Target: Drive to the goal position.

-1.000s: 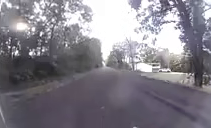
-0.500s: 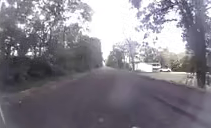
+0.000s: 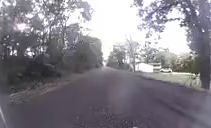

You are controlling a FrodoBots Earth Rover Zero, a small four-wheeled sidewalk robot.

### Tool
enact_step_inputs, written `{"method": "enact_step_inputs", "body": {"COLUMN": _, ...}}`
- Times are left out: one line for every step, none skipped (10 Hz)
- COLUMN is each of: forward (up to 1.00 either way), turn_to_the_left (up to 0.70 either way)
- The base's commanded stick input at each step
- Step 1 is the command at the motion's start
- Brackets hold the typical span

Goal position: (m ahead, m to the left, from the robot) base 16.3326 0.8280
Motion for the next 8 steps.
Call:
{"method": "enact_step_inputs", "body": {"forward": 0.70, "turn_to_the_left": 0.00}}
{"method": "enact_step_inputs", "body": {"forward": 0.70, "turn_to_the_left": 0.00}}
{"method": "enact_step_inputs", "body": {"forward": 0.70, "turn_to_the_left": 0.00}}
{"method": "enact_step_inputs", "body": {"forward": 0.70, "turn_to_the_left": 0.00}}
{"method": "enact_step_inputs", "body": {"forward": 0.70, "turn_to_the_left": 0.00}}
{"method": "enact_step_inputs", "body": {"forward": 0.70, "turn_to_the_left": 0.00}}
{"method": "enact_step_inputs", "body": {"forward": 0.70, "turn_to_the_left": 0.00}}
{"method": "enact_step_inputs", "body": {"forward": 0.70, "turn_to_the_left": 0.00}}
